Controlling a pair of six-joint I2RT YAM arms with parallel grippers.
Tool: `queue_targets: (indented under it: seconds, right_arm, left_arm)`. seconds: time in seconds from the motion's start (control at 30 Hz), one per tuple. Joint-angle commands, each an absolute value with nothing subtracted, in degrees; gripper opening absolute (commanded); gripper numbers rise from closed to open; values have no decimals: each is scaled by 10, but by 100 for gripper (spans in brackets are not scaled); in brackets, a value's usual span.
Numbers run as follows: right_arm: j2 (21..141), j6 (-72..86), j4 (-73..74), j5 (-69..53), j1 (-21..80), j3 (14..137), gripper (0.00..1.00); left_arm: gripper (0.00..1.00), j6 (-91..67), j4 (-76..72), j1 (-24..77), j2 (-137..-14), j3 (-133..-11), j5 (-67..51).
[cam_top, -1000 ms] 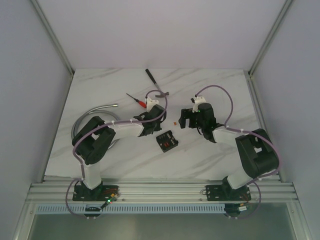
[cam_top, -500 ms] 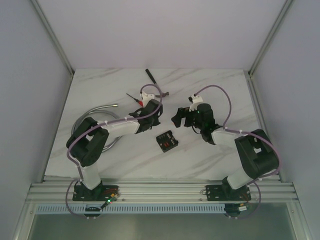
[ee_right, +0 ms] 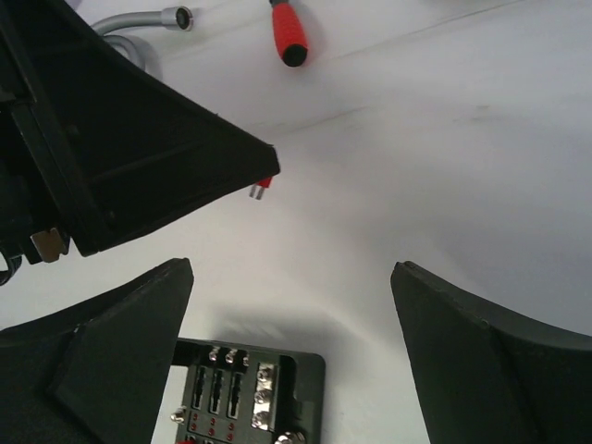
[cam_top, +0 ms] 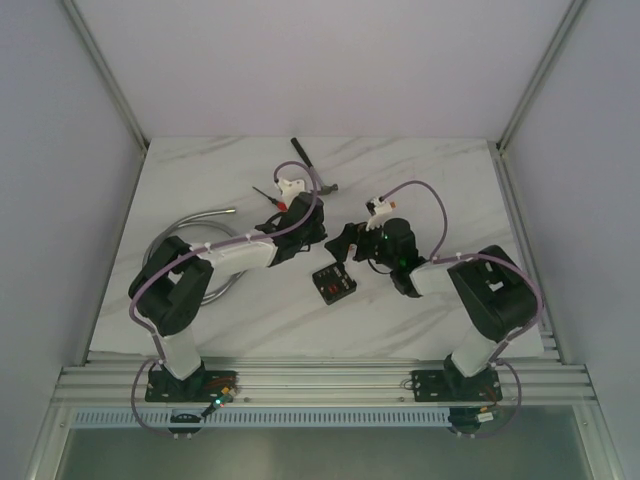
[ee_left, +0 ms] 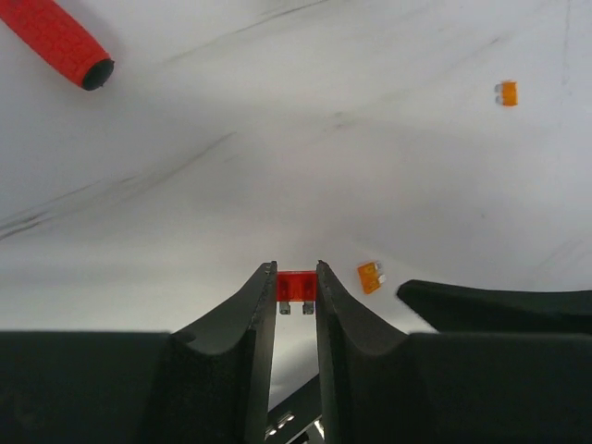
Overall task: Snap on the fuse box
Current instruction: Pick up the fuse from the center of the board.
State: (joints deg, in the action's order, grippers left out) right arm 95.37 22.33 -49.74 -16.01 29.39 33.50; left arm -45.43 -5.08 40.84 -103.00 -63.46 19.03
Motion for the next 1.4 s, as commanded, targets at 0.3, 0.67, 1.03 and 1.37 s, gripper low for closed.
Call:
queue_targets:
  seconds: [0.3,0.67,1.03,1.37]
  right_arm:
    - [1032,290,-677,-147,326,335,81]
    - [1056,301,-733,-124,328,340,59]
    - [1078,300,-767,-115,328,354,47]
    - [1085,298,-775,-117,328,363,35]
  left_arm:
    - [30,-488,-87,410,-996,-639,179]
    - [30,-494,-92,414,-992,-637,175]
    - [30,-497,-96,418,-990,-634,174]
    - [30,-500,-100,420,-989,-633,169]
